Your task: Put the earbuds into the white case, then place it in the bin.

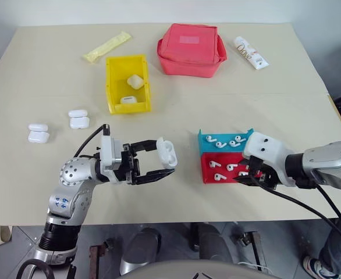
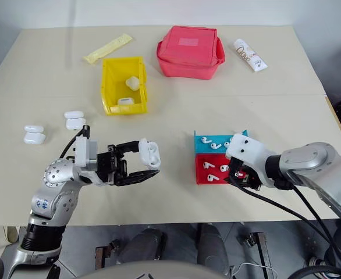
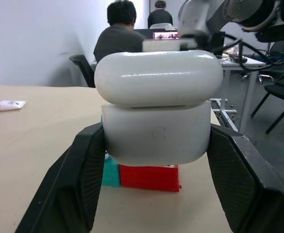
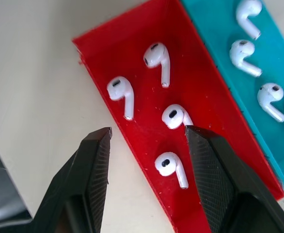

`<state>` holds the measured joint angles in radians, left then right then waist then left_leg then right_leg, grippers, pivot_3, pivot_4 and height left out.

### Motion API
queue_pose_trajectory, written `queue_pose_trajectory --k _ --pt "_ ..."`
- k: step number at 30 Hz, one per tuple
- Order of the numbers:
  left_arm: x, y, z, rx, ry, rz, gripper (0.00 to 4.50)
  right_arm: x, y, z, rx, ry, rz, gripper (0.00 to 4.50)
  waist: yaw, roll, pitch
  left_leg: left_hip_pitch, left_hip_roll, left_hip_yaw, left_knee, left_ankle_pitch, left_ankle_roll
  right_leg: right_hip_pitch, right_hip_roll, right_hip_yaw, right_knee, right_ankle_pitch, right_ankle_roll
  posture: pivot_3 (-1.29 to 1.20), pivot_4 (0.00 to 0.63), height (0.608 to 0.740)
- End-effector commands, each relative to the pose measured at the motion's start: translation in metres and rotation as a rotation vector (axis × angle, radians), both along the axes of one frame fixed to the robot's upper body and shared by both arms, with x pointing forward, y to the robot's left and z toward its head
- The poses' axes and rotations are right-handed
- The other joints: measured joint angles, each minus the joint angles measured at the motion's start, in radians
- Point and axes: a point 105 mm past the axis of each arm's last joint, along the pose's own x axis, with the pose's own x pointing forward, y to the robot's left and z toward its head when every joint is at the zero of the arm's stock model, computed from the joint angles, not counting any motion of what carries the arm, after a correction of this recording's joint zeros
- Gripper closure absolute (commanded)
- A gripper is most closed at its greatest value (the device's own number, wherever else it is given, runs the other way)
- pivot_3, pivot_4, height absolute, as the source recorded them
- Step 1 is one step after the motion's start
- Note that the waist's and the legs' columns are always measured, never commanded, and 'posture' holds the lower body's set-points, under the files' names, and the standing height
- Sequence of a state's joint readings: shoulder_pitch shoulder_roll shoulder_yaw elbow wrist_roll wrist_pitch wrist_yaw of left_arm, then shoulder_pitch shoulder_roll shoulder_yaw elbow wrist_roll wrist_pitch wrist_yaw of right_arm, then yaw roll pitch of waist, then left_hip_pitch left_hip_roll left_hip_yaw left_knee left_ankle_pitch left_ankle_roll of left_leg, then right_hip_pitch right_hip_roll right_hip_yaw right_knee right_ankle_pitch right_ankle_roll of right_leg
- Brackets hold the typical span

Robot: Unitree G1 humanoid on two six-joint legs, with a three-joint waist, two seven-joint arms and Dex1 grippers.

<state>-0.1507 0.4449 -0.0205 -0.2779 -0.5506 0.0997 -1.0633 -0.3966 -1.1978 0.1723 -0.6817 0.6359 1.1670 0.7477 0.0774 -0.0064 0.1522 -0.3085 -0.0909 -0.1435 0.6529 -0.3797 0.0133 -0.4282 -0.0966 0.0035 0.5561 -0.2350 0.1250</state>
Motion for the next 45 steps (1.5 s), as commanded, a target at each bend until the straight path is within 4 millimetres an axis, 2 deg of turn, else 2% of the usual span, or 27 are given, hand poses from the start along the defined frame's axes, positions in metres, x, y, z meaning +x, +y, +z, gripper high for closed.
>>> queue_pose_trajectory --k 1,12,21,45 --pt "-0.009 -0.005 0.008 -0.023 -0.034 -0.023 1.74 0.0 0.005 0.004 -0.024 -0.02 0.014 2.86 0.0 0.0 0.0 0.0 0.0 0.0 0.0 0.0 0.0 0.0 0.0 0.0 0.0 0.0 0.0 0.0 0.15 0.74" --pt "-0.011 -0.006 0.005 -0.027 -0.024 -0.015 1.74 0.001 -0.003 -0.004 -0.137 -0.021 0.034 2.86 0.001 0.0 0.0 0.0 0.0 0.0 0.0 0.0 0.0 0.0 0.001 0.0 0.0 0.0 0.0 0.0 0.15 0.74" --pt "-0.013 -0.005 0.005 -0.025 -0.018 -0.008 1.74 0.006 -0.006 0.001 -0.149 -0.051 0.026 2.86 0.001 0.0 0.0 0.0 0.0 0.0 0.0 0.0 0.0 0.0 0.001 0.0 0.0 0.0 0.0 0.0 0.15 0.74" --pt "-0.02 -0.006 0.006 -0.022 -0.006 -0.001 1.74 0.012 -0.017 -0.022 -0.212 0.0 0.047 2.86 0.0 0.0 0.0 0.0 0.0 0.0 -0.001 0.0 0.0 0.0 0.001 0.0 0.0 0.0 0.0 0.0 0.15 0.74"
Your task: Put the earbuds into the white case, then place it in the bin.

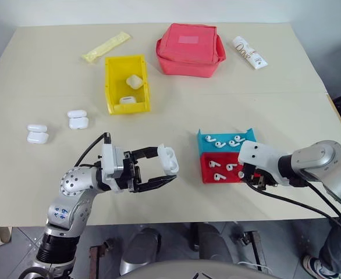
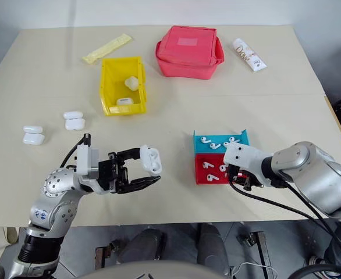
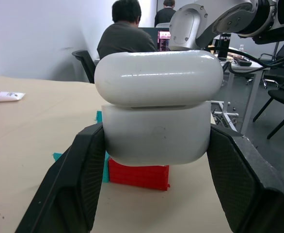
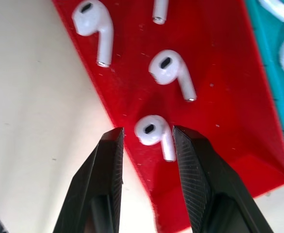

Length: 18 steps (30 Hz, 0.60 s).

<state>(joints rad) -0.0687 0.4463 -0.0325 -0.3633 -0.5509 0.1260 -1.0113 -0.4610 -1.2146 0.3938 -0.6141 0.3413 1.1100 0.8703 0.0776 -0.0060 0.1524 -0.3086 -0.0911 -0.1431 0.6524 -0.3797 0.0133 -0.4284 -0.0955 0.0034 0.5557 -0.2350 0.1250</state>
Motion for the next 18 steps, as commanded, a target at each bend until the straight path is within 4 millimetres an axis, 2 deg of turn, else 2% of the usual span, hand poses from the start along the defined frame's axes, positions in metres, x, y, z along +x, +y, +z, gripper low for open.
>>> queue_pose_trajectory --k 1,18 --pt "-0.008 -0.0028 0.0116 -0.017 -0.045 -0.022 1.74 0.0024 -0.0016 -0.0009 -0.015 -0.016 0.014 2.86 0.0 0.0 0.0 0.0 0.0 0.0 0.0 0.0 0.0 0.0 0.0 0.0 0.0 0.0 0.0 0.0 0.15 0.74" --pt "-0.0107 -0.0008 0.0132 -0.015 -0.04 -0.013 1.74 0.0049 -0.0016 -0.0085 -0.025 -0.011 0.035 2.86 0.0 0.0 0.0 0.0 0.0 0.0 0.0 0.0 0.0 0.0 0.0 0.0 0.0 0.0 0.0 0.0 0.15 0.74"
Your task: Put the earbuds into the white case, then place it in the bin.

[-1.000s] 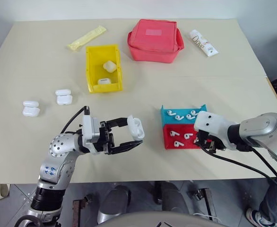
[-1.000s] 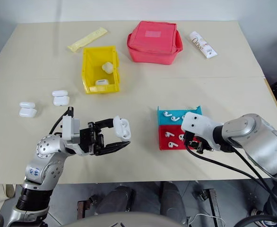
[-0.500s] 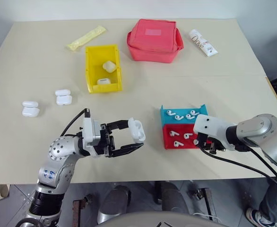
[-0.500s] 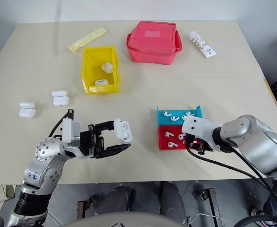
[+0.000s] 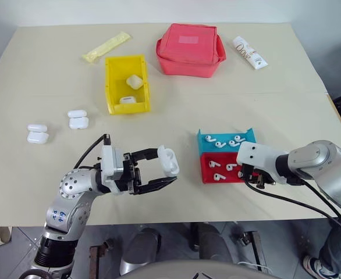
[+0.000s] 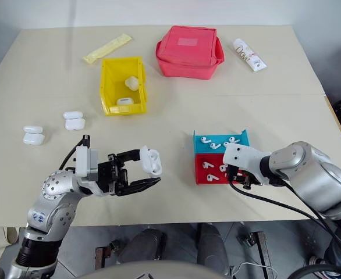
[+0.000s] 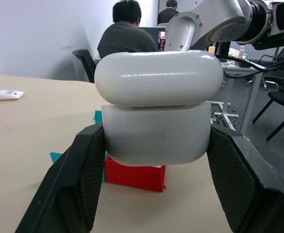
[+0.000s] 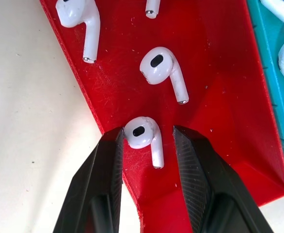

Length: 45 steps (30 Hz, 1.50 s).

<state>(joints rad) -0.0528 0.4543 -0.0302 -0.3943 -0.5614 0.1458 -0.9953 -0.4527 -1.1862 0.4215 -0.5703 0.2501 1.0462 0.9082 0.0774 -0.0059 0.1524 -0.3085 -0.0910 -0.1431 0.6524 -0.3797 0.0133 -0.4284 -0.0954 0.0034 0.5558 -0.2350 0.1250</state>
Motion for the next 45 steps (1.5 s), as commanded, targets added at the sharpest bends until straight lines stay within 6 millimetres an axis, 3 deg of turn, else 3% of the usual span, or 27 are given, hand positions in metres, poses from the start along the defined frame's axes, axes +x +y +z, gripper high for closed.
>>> queue_pose_trajectory --k 1,3,7,14,17,23,30,37,45 --pt "-0.007 0.0 0.012 -0.014 -0.049 -0.016 1.74 -0.001 0.0 -0.002 -0.007 0.002 0.008 2.86 0.0 0.0 0.0 0.0 0.0 0.0 0.0 0.0 0.0 0.0 0.0 0.0 0.0 0.0 0.0 0.0 0.15 0.74" --pt "-0.007 0.0 0.011 -0.013 -0.049 -0.014 1.74 -0.001 0.0 -0.002 -0.007 0.004 0.009 2.86 0.0 0.0 0.0 0.0 0.0 0.0 0.0 0.0 0.0 0.0 0.0 0.0 0.0 0.0 0.0 0.0 0.15 0.74" --pt "-0.006 0.0 0.011 -0.012 -0.05 -0.013 1.74 0.0 0.0 -0.003 -0.007 0.005 0.009 3.97 0.0 0.0 0.0 0.0 0.0 0.0 0.0 0.0 0.0 0.0 0.0 0.0 0.0 0.0 0.0 0.0 0.15 0.74" --pt "-0.003 -0.001 0.01 -0.01 -0.051 -0.017 1.74 0.003 0.002 0.002 0.025 -0.019 0.003 3.98 0.0 -0.001 -0.001 0.0 0.0 0.0 0.0 0.0 0.0 0.0 0.0 0.0 0.0 0.0 0.0 0.0 0.15 0.74" --pt "0.001 -0.004 0.008 -0.018 -0.048 -0.036 1.74 0.005 0.012 0.02 0.145 -0.07 0.018 3.98 0.0 -0.001 -0.001 0.0 0.0 0.0 0.0 0.0 0.0 0.0 0.0 0.0 0.0 0.0 0.0 0.0 0.15 0.74" --pt "0.012 -0.012 0.003 -0.038 -0.057 -0.106 1.74 -0.002 0.035 0.079 0.535 -0.306 0.138 3.98 0.003 -0.001 -0.001 0.0 0.0 -0.001 0.0 0.0 0.0 0.001 0.001 0.0 0.0 0.0 0.0 0.0 0.15 0.74" --pt "0.033 -0.018 0.003 -0.051 -0.144 -0.184 1.74 -0.019 0.057 0.117 0.963 -0.406 0.285 3.98 -0.001 -0.002 -0.001 0.001 -0.001 -0.001 0.0 0.0 0.001 0.001 0.002 0.0 0.0 0.001 0.0 0.0 0.15 0.74" --pt "0.043 -0.026 0.009 -0.079 -0.18 -0.253 1.74 -0.024 0.084 0.127 1.216 -0.367 0.344 3.98 -0.011 -0.001 -0.001 0.001 0.0 -0.001 0.0 0.0 0.0 0.0 0.001 0.0 0.001 0.001 0.0 0.0 0.15 0.74" --pt "0.042 -0.036 0.02 -0.107 -0.175 -0.323 1.74 -0.022 0.107 0.111 1.292 -0.322 0.392 3.98 -0.023 -0.002 -0.001 0.001 -0.001 -0.002 0.0 0.001 0.001 0.0 0.001 0.0 0.003 0.001 0.0 0.0 0.15 0.74"
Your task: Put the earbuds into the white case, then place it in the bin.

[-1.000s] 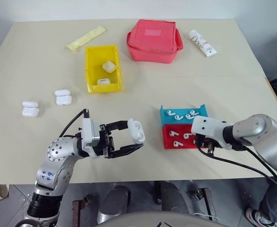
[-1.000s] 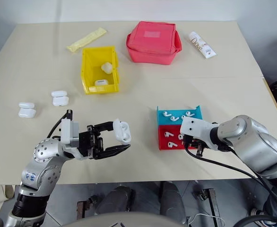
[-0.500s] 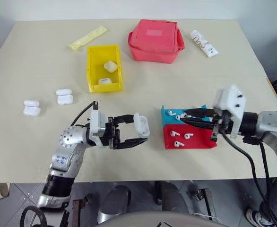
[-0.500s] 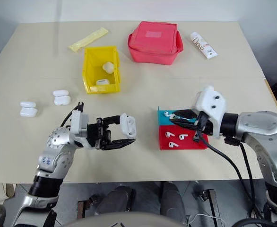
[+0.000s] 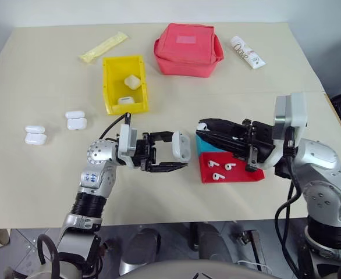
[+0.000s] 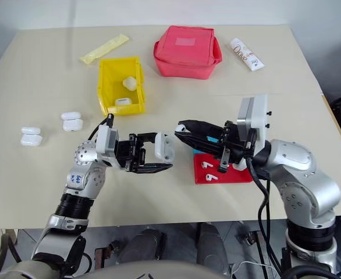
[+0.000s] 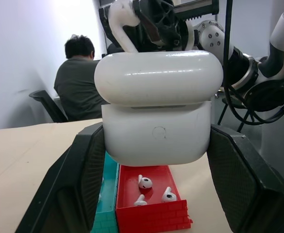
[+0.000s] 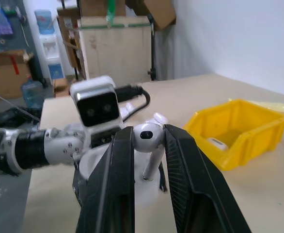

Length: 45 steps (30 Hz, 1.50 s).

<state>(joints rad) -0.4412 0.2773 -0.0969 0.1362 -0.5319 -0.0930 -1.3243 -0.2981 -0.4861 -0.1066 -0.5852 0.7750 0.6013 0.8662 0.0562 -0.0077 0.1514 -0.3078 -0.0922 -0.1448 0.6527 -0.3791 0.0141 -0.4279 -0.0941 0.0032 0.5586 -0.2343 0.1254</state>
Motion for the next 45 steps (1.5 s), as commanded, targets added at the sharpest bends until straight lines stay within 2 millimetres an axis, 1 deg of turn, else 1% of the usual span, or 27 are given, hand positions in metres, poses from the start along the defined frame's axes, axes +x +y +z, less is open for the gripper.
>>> queue_pose_trajectory --k 1,6,14,18,23,32,45 --pt "-0.003 -0.006 0.016 -0.043 -0.03 -0.047 1.74 -0.002 0.007 -0.002 0.024 -0.033 0.029 3.98 -0.003 0.0 0.0 0.0 0.0 0.0 0.0 0.0 0.0 0.0 0.0 0.0 0.0 0.0 0.0 0.0 0.15 0.74" --pt "-0.004 -0.009 0.024 -0.055 -0.037 -0.07 1.74 0.004 0.012 -0.011 0.03 -0.036 0.033 3.98 -0.008 0.0 0.0 0.0 0.0 0.0 0.0 0.0 0.0 0.0 0.001 0.0 0.001 0.0 0.0 0.0 0.15 0.74" --pt "-0.006 -0.01 0.028 -0.053 -0.045 -0.087 1.74 0.006 0.018 -0.02 0.024 -0.037 0.054 3.98 -0.008 0.0 0.0 0.0 0.0 0.0 0.0 0.0 0.0 0.0 0.001 0.0 0.001 0.0 0.0 0.0 0.15 0.74" --pt "-0.004 -0.012 0.032 -0.066 -0.049 -0.082 1.74 0.004 0.018 -0.033 -0.017 -0.02 0.077 3.98 -0.008 0.0 0.0 0.0 0.0 0.0 0.0 0.0 0.0 0.0 0.001 0.0 0.0 0.0 0.0 0.0 0.15 0.74" --pt "-0.002 -0.013 0.036 -0.099 -0.044 -0.069 1.74 0.001 0.016 -0.045 -0.076 -0.015 0.105 3.98 -0.008 0.0 0.0 0.0 0.0 0.0 0.0 0.0 0.0 0.0 0.001 0.0 0.0 0.0 0.0 0.0 0.15 0.74" --pt "0.002 -0.01 0.036 -0.102 -0.049 -0.041 1.74 -0.002 0.01 -0.041 -0.118 -0.023 0.122 3.98 -0.007 0.0 0.0 0.0 0.0 0.0 0.0 0.0 0.0 0.0 0.001 0.0 0.0 0.0 0.0 0.0 0.15 0.74" --pt "0.003 -0.011 0.035 -0.114 -0.054 -0.03 1.74 -0.004 0.011 -0.043 -0.184 -0.018 0.146 3.98 -0.006 0.0 0.0 0.0 0.0 0.0 0.0 0.0 0.0 0.0 0.0 0.0 0.0 0.0 0.0 0.0 0.15 0.74"
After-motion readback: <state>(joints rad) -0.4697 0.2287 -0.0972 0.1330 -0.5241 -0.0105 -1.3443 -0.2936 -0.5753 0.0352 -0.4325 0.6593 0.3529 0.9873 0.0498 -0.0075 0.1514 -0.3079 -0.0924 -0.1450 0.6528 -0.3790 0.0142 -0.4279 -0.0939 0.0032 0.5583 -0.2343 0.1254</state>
